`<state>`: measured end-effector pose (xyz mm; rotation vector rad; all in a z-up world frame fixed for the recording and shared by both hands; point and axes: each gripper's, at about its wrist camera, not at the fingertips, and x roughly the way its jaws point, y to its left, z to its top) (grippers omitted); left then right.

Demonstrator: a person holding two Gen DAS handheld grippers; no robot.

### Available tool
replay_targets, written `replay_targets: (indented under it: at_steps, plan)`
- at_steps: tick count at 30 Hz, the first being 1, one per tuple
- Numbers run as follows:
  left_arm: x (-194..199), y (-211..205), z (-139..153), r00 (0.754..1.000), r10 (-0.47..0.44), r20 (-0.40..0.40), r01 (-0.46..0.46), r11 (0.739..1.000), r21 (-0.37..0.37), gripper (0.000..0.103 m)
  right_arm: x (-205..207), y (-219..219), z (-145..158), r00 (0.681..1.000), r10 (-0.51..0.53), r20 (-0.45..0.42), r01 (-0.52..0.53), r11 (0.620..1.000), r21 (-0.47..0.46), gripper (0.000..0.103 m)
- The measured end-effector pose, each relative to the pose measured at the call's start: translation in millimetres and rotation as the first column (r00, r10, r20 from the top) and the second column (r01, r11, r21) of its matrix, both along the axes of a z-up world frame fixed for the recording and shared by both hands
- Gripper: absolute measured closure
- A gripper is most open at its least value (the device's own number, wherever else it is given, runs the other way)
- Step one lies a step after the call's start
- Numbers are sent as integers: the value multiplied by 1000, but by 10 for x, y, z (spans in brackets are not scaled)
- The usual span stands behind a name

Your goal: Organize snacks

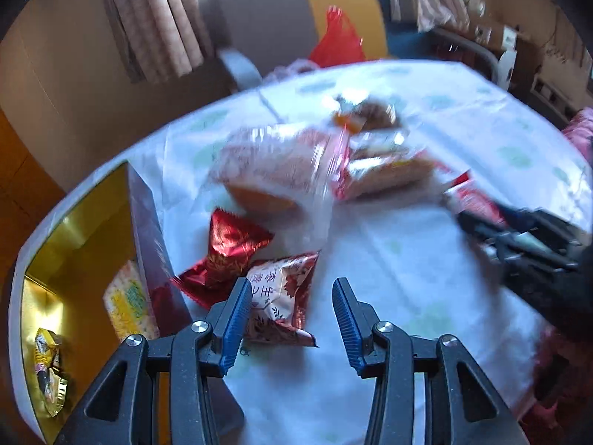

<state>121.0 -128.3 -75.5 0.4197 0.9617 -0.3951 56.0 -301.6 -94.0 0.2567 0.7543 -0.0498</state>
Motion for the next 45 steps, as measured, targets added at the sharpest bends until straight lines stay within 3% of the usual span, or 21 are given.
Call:
replay_targets:
  at_steps: [2, 5, 9, 11, 14, 20, 24, 35, 45]
  plan:
    - [9, 0, -44, 1000, 16, 3, -16, 1000, 12, 57, 1, -8, -5, 1000, -1, 5, 0, 1000, 9, 67]
    - [-62, -20, -24, 1000, -8, 1, 8, 999, -32, 57, 0, -20, -12, 1000, -1, 12, 1, 1000, 19, 67]
    - [-149, -31, 53, 999, -44, -28, 38, 981, -191, 57, -8, -25, -14, 1000, -2, 17, 2, 1000, 24, 67]
    - [-154, -8, 72, 1000, -16, -20, 11, 974, -225, 57, -13, -30, -17, 1000, -2, 18, 2, 1000, 28, 67]
    - [-106, -12, 32, 999, 24, -21, -28, 979, -202, 57, -18, -34, -19, 1000, -3, 19, 2, 1000, 31, 67]
    - [-98, -54, -134, 1000, 6, -28, -10, 987, -158, 57, -16, -35, -19, 1000, -3, 19, 2, 999, 32, 67]
    - [-103, -40, -202, 999, 22, -37, -28, 982, -186, 57, -15, -31, -19, 1000, -3, 19, 3, 1000, 29, 67]
    - [-252, 41, -256, 997, 40, 66, -21, 964, -266, 69, -8, 1, -18, 1000, -7, 17, 6, 1000, 6, 67]
    - [-267, 116, -259, 997, 42, 60, -21, 948, -317, 72, -11, 14, -14, 1000, -10, 18, 10, 1000, -8, 68]
